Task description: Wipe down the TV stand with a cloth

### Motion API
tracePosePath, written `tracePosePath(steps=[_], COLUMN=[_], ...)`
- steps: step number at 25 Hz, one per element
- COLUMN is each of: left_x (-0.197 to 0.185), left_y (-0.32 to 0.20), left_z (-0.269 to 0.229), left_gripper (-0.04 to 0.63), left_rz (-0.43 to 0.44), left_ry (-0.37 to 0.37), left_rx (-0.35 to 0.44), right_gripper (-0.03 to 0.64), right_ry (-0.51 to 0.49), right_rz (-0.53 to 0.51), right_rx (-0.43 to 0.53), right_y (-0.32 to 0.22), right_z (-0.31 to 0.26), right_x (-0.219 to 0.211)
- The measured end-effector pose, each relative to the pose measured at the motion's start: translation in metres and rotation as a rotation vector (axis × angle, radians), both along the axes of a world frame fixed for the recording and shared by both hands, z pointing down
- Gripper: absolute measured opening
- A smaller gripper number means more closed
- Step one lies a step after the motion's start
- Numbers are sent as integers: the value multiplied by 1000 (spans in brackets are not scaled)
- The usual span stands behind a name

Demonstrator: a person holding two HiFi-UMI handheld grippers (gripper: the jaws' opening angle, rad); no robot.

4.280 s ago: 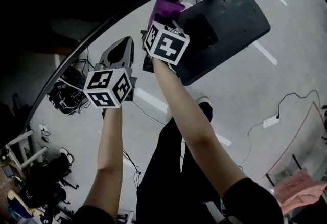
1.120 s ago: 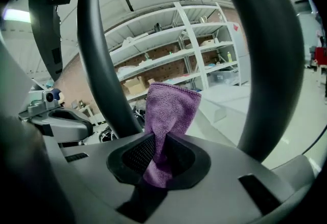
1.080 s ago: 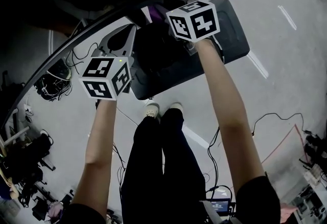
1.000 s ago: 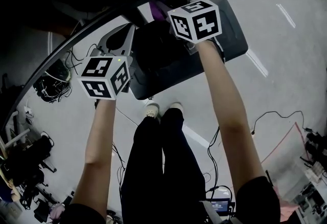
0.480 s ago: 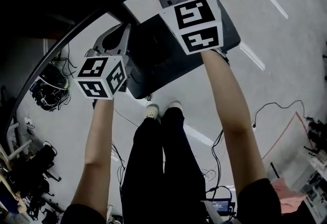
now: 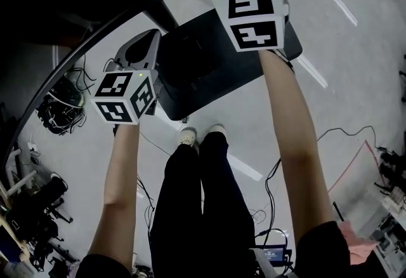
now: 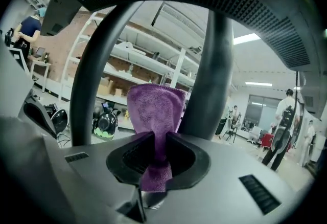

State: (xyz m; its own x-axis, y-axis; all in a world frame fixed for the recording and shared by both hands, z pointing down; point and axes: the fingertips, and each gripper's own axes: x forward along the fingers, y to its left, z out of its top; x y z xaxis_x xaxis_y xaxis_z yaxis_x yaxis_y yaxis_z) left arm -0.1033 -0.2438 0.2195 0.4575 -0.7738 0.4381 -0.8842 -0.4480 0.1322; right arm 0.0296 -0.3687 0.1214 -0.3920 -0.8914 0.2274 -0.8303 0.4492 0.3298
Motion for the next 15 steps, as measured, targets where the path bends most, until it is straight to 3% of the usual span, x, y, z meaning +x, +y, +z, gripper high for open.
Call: tracePosePath(steps=[15], left_x=[-15], left_y=[5], left_z=[22], left_gripper=[8], left_rz=[-40], left_ry=[-9], left_rx=[-28], right_gripper=[81], right_ry=[121], right_rz=[24], right_rx=[-225], right_y=[1], right_z=[117], right_x=[-2])
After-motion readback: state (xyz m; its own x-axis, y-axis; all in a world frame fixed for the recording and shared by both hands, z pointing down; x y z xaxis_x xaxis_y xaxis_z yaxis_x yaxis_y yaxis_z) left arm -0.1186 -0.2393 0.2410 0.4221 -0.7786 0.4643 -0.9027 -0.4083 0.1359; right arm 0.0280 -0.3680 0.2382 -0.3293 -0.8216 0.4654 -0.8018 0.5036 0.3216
